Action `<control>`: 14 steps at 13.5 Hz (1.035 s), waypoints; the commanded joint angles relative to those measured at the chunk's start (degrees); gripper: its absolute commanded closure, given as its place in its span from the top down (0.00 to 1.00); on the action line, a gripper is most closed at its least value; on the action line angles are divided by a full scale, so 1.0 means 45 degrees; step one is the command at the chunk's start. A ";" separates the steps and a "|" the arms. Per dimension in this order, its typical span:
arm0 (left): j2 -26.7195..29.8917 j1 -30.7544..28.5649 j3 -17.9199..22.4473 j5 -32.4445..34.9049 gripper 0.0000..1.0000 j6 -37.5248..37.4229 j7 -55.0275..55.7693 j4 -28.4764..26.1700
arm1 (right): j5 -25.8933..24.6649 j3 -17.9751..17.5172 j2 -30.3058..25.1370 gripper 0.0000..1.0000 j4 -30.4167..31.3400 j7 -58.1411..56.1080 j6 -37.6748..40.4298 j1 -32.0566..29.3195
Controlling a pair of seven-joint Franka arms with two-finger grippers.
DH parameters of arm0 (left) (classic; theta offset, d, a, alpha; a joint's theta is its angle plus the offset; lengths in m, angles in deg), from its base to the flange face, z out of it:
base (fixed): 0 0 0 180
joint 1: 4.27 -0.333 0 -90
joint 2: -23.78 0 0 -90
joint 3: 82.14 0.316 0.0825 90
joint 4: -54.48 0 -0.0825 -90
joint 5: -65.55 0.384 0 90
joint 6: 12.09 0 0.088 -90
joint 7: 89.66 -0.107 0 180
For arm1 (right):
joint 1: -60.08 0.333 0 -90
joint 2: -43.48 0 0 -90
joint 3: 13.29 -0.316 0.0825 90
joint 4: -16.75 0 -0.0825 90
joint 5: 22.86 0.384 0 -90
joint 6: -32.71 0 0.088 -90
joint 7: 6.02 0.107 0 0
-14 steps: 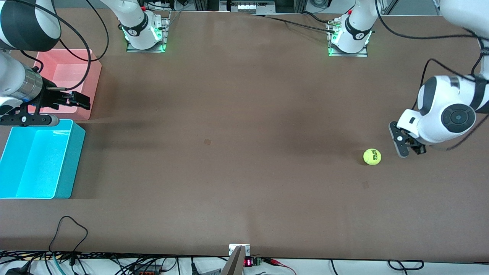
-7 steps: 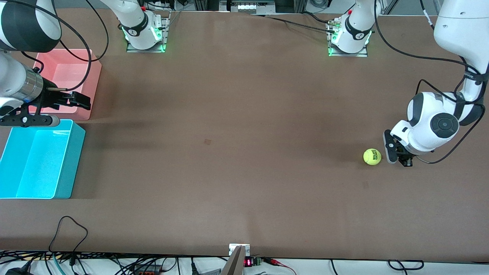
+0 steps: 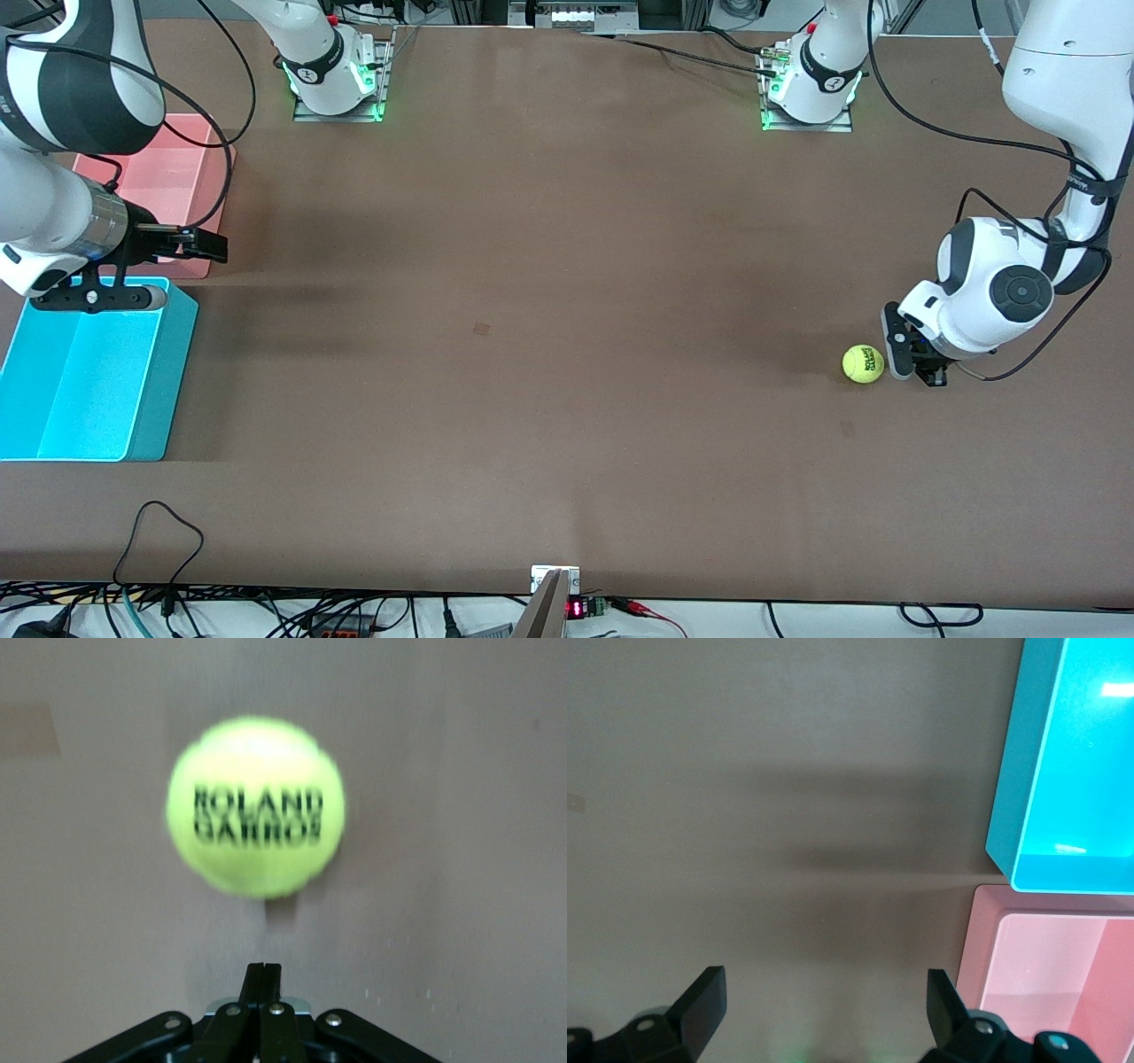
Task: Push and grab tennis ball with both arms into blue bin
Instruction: 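Push the tennis ball with the left gripper toward the right gripper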
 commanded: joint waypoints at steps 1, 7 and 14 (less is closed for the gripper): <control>-0.0125 -0.0336 -0.1446 -0.0058 0.00 0.0124 0.1347 -0.0180 | 0.0609 0.0001 0.0287 1.00 -0.0182 0.0020 -0.0021 0.0478; 0.0028 -0.0531 -0.4477 -0.0430 0.00 -0.0030 0.4947 0.0132 | 0.0867 0.0021 0.0522 1.00 -0.0260 -0.0038 -0.0197 0.0538; 0.1297 -0.1605 -0.4616 -0.0430 0.00 -0.2722 0.4517 0.0210 | 0.0867 0.0021 0.0562 1.00 -0.0143 -0.0018 -0.0256 0.0557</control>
